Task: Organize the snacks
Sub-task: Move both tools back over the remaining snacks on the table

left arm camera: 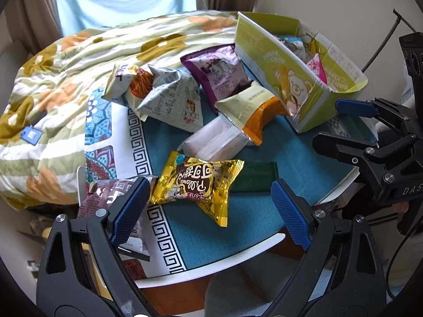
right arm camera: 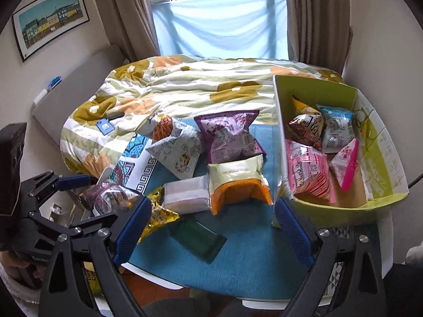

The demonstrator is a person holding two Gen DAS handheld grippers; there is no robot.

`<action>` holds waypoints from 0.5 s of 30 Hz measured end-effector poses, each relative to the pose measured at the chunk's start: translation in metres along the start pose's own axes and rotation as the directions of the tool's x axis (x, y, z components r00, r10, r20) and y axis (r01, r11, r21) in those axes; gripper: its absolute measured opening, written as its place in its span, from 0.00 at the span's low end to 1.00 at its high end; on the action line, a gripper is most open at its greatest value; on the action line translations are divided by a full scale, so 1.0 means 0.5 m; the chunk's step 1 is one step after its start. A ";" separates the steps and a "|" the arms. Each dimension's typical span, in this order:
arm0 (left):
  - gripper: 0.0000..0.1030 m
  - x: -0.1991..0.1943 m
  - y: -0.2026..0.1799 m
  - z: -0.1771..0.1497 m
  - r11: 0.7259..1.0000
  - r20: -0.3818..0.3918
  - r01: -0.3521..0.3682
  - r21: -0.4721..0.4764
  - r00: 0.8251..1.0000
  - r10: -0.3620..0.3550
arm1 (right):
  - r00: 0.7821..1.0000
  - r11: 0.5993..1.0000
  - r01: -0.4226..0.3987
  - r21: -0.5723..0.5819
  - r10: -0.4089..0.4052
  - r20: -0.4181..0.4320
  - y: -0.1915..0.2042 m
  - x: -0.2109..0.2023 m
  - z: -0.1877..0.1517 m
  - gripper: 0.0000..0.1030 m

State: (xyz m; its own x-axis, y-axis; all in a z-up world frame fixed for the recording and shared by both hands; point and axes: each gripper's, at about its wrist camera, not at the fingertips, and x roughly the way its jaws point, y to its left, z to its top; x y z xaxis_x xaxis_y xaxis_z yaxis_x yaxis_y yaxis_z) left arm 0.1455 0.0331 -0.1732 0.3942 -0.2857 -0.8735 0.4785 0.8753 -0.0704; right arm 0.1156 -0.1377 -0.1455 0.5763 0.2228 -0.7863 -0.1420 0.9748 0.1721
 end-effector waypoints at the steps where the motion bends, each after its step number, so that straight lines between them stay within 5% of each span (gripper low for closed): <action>1: 0.89 0.016 -0.002 -0.005 1.000 -0.011 -0.012 0.010 1.000 0.012 | 1.000 1.000 -0.013 -0.013 0.013 -0.016 0.000 0.016 -0.010 0.90; 15: 0.89 0.169 -0.029 -0.027 0.981 -0.101 -0.164 0.103 0.979 0.175 | 0.973 0.947 -0.122 -0.297 0.055 -0.223 -0.016 0.226 -0.130 0.90</action>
State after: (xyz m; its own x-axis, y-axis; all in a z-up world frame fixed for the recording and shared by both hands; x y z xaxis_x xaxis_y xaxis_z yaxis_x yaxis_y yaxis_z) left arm 0.1613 0.0015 -0.2523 0.3906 -0.0877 -0.9164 0.4851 0.8656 0.1239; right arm 0.1295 -0.1214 -0.2742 0.3738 0.2677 -0.8880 -0.4437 0.8924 0.0823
